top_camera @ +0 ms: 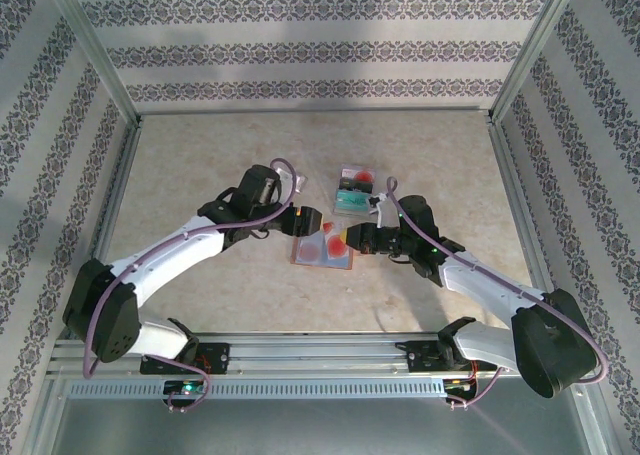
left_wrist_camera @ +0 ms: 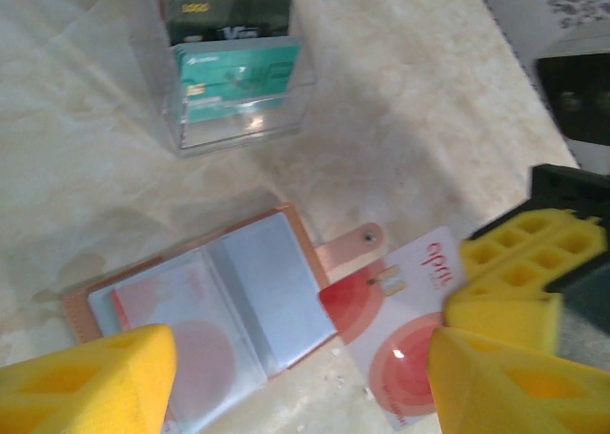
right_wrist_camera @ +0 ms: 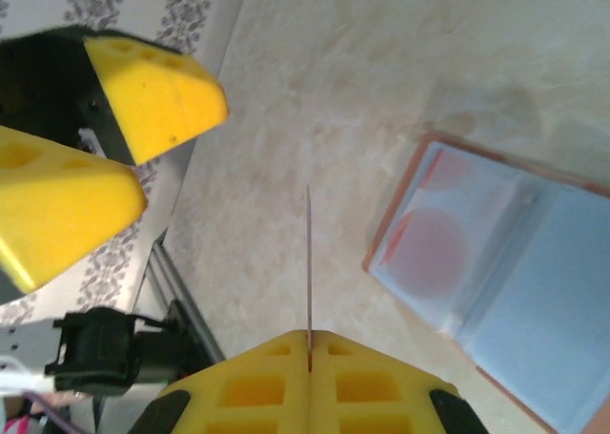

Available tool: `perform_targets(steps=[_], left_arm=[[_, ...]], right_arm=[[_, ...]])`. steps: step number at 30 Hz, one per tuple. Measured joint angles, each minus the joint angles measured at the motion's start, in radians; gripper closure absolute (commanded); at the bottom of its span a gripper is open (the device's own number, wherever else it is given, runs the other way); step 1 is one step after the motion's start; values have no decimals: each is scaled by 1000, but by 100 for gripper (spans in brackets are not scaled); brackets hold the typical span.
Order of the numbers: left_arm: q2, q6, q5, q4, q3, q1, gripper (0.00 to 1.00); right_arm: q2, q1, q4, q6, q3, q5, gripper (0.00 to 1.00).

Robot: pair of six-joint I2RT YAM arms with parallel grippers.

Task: Take the credit cards out of the card holder

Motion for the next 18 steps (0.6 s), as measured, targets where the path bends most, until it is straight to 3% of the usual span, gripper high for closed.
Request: perform_targets(steps=[7, 18], left_arm=[[-13, 81, 156, -56, 3, 13, 30], [-13, 106, 279, -52, -16, 14, 52]], right_arm=[[1, 42, -8, -36, 48, -113, 100], [21, 51, -6, -50, 71, -156, 100]])
